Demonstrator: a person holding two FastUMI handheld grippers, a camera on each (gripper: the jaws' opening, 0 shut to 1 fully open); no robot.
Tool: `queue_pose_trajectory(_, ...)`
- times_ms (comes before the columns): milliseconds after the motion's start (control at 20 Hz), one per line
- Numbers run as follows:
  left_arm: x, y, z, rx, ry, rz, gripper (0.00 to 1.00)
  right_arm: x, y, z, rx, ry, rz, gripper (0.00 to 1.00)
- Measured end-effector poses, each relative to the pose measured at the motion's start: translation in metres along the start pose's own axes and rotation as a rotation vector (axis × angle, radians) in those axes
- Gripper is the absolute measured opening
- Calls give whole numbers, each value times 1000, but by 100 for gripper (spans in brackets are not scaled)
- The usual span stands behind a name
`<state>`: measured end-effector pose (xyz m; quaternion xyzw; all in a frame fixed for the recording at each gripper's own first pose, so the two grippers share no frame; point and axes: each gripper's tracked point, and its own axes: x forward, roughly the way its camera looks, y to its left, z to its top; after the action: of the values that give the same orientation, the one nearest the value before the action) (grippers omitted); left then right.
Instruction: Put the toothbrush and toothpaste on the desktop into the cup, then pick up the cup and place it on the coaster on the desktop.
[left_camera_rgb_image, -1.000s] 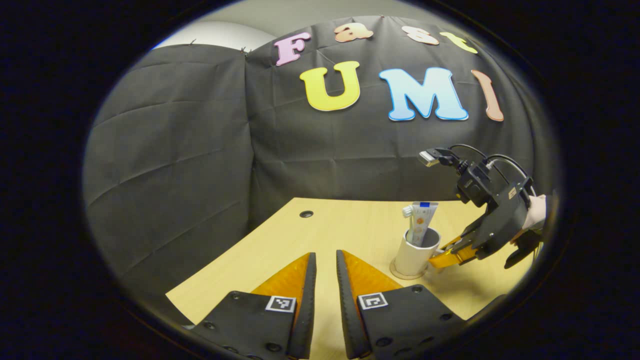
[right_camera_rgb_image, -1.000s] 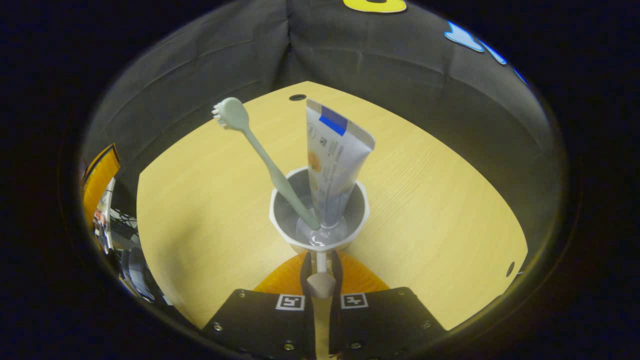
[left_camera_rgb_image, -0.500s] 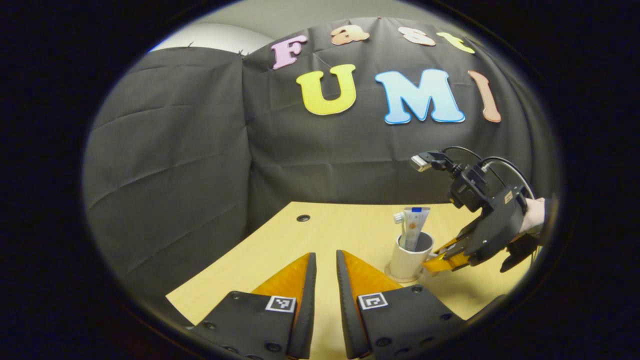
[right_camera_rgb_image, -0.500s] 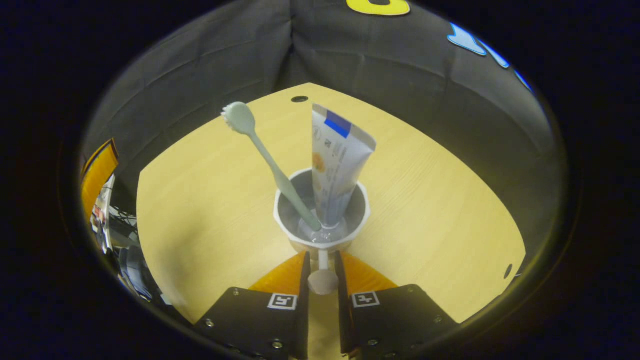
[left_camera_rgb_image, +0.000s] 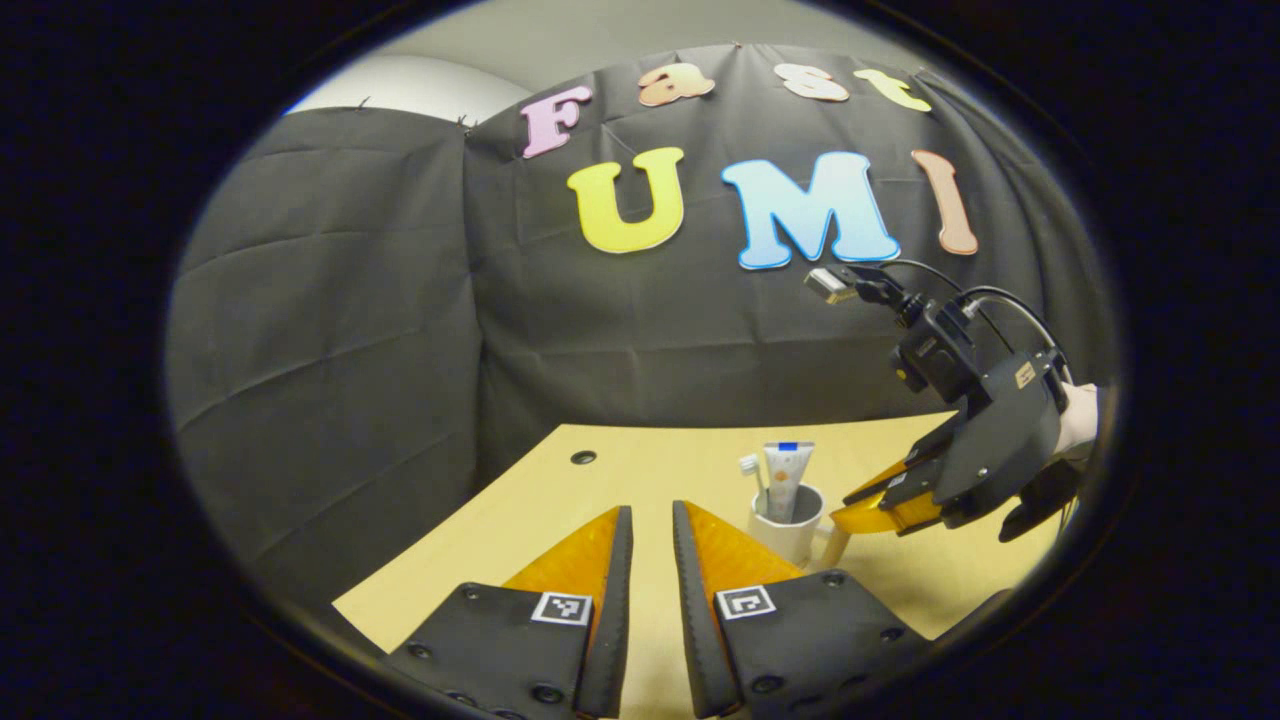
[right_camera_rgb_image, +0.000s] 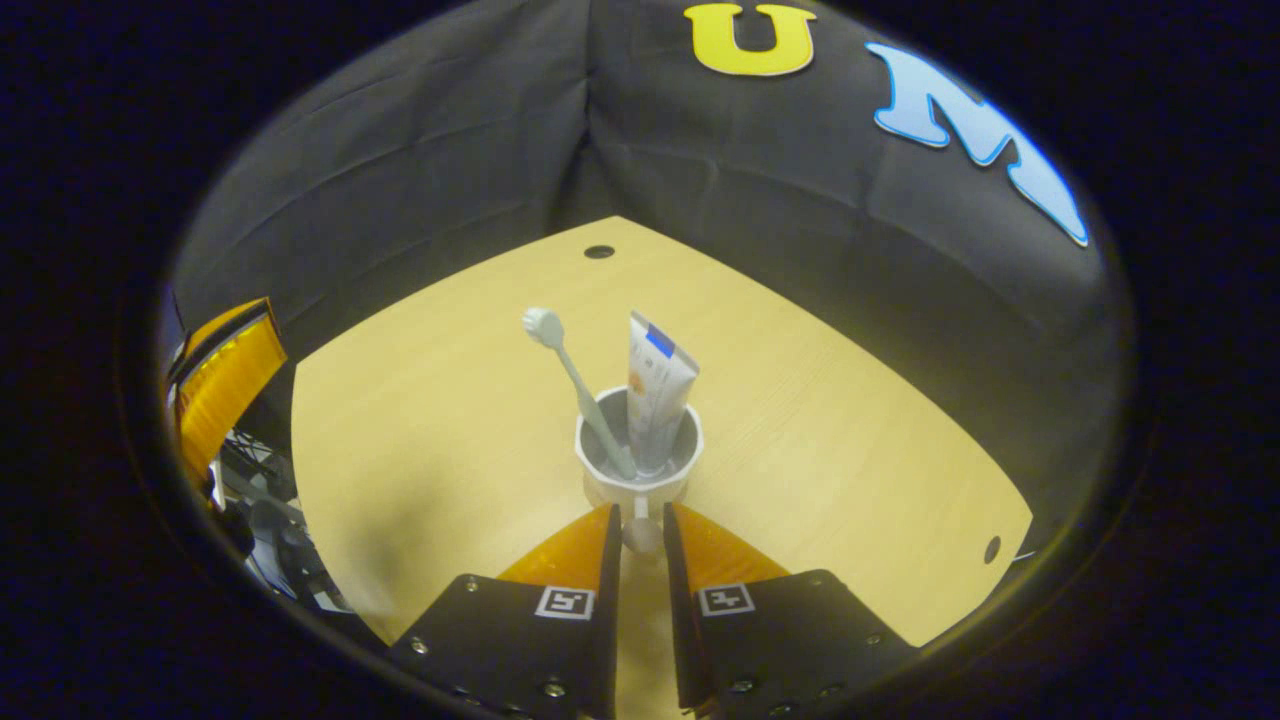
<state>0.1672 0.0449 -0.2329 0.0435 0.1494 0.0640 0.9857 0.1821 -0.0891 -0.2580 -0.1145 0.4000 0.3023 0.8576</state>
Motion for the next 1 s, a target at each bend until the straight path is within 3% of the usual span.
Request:
queue_pose_trajectory(200,-6,-22,28,13,-48,-55,31,-41,-7,18,34,-101,-73,23)
queue_pose_trajectory(550,-22,-52,90,10,-161,-151,31,-139,-19,56,133,-348,-278,23)
queue_pose_trajectory(850,-56,-59,142,-12,-278,-185,31,-192,-28,54,220,-556,-469,27)
queue_pose_trajectory(900,-63,-61,149,-12,-293,-191,41,-200,-28,53,221,-588,-500,23)
queue_pose_trajectory(1000,-76,-60,160,-19,-311,-198,23,-218,-24,51,209,-637,-560,27)
